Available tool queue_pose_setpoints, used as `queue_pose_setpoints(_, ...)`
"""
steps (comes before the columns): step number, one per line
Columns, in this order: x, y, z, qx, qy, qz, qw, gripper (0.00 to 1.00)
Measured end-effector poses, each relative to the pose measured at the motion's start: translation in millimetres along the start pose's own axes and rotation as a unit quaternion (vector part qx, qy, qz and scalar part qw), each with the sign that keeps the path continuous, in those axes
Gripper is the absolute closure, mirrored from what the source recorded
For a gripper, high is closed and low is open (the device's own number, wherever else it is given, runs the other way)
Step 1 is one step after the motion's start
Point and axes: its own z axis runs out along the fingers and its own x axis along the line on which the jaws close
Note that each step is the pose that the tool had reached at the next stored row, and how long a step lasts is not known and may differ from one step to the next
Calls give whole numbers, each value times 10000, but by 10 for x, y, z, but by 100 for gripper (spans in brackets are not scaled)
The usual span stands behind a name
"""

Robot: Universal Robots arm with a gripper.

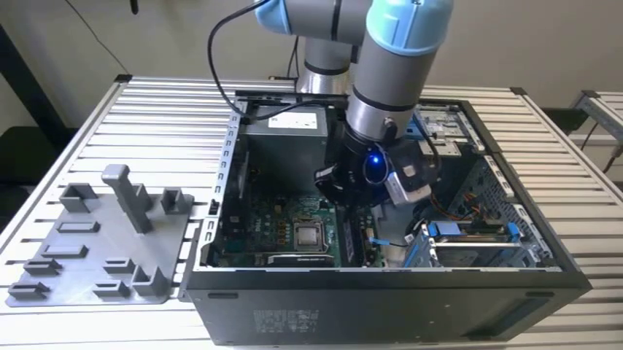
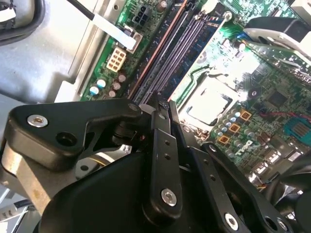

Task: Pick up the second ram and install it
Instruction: 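Insert the second ram into the second slot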

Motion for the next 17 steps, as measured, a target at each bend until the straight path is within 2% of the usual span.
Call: queue_pose_setpoints(17,-14,4,60,-2,-1,0,10000,86)
